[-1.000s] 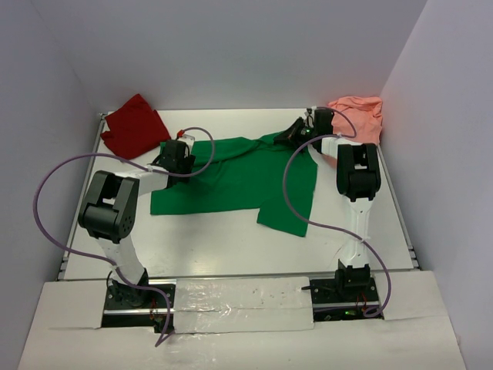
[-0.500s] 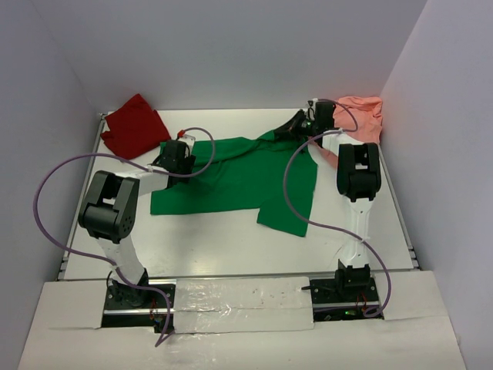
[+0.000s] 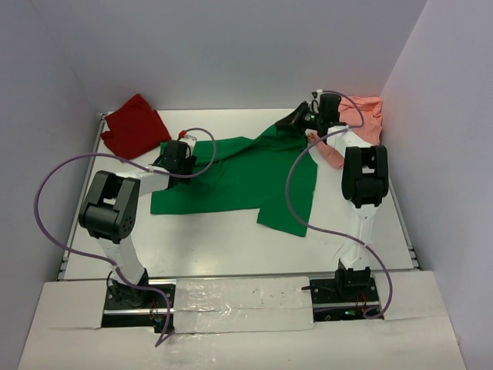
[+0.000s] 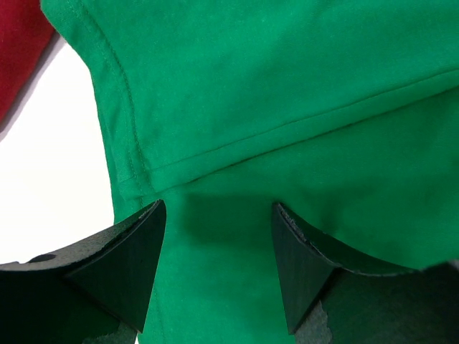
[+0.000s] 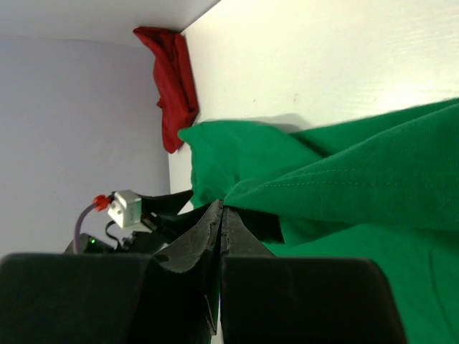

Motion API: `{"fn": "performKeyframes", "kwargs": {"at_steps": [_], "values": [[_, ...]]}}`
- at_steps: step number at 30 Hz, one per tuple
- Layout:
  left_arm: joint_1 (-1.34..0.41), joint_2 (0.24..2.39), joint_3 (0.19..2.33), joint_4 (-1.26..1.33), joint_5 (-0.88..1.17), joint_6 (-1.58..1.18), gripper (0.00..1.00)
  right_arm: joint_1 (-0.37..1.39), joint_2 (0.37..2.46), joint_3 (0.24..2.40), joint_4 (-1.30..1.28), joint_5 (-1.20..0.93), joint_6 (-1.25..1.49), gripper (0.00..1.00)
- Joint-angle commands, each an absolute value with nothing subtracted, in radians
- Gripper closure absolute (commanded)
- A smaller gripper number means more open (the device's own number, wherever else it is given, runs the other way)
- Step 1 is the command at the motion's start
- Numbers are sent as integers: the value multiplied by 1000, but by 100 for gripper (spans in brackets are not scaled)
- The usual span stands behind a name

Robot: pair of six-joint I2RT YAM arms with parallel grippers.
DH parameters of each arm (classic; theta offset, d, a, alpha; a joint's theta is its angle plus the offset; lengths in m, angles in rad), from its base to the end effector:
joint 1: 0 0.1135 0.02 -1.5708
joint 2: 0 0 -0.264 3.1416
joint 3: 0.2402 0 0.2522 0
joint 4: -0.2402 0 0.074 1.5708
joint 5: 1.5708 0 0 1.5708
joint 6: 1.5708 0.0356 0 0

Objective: Fold and stack the t-shirts
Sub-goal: Fold the flattened tshirt in 1/3 of the way

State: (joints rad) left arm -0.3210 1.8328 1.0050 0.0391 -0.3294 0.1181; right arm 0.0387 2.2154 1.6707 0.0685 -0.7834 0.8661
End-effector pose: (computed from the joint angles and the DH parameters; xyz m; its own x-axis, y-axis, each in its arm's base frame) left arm 0.3587 -0.1071 0.1523 -0.6588 0.3366 -0.6728 0.1610 0.9367 0.3109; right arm 0.5061 0.0447 0.2034 -0.7950 0.5094 -0.3293 -0.0748 0.4564 0.8866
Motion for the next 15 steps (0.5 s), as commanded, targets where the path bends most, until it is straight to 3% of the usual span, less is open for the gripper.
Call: {"fn": "performKeyframes", "kwargs": {"at_steps": [1,15], "values": [[-331,1819,993,69,-311,130,30,38,2091,1634,72,-785,859,100],[-350,1784,986,57,-298,138,31,48,1913,1353,77,-782,824,100]]}}
